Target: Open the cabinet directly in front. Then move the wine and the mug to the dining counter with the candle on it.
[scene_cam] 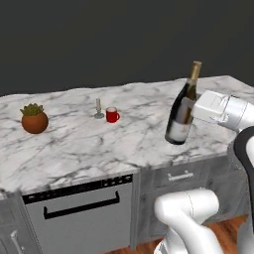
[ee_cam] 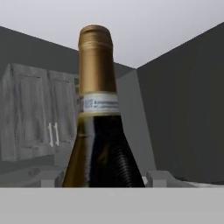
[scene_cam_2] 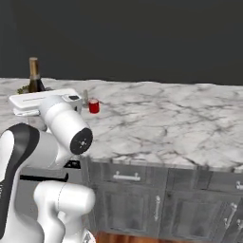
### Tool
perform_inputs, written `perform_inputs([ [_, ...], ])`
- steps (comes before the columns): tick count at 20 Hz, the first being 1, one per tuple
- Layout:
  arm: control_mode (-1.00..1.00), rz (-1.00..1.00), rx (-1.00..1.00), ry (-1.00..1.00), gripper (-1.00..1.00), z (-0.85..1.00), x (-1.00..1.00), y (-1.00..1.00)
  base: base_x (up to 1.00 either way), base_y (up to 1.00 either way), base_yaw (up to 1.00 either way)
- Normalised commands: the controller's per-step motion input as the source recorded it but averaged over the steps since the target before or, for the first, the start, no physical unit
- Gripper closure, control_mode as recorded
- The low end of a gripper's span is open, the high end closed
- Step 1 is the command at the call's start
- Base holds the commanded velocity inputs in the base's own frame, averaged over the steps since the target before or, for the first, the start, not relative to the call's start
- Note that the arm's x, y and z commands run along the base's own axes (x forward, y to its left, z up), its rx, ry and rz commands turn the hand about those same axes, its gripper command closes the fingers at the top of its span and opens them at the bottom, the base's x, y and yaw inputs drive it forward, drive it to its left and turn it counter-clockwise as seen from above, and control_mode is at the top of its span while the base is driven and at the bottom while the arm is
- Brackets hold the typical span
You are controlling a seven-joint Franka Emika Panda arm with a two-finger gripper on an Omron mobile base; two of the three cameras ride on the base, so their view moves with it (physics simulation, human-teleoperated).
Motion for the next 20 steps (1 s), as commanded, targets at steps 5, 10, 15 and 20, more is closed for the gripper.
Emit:
perform_inputs([
  [5,1.0,0.0,0.0,0.0,1.0,0.0,0.0,0.0,0.96,0.05,0.0],
  [10,-1.0,0.01,-0.01,0.08,1.0,-0.28,0.03,-0.09,0.09,0.0,0.0],
  [15,-1.0,0.09,-0.06,0.09,1.0,-0.35,0.0,-0.02,0.0,0.0,0.0],
  [20,-1.0,0.18,-0.08,0.14,1.0,-0.34,0.01,0.0,0.0,0.0,0.0],
])
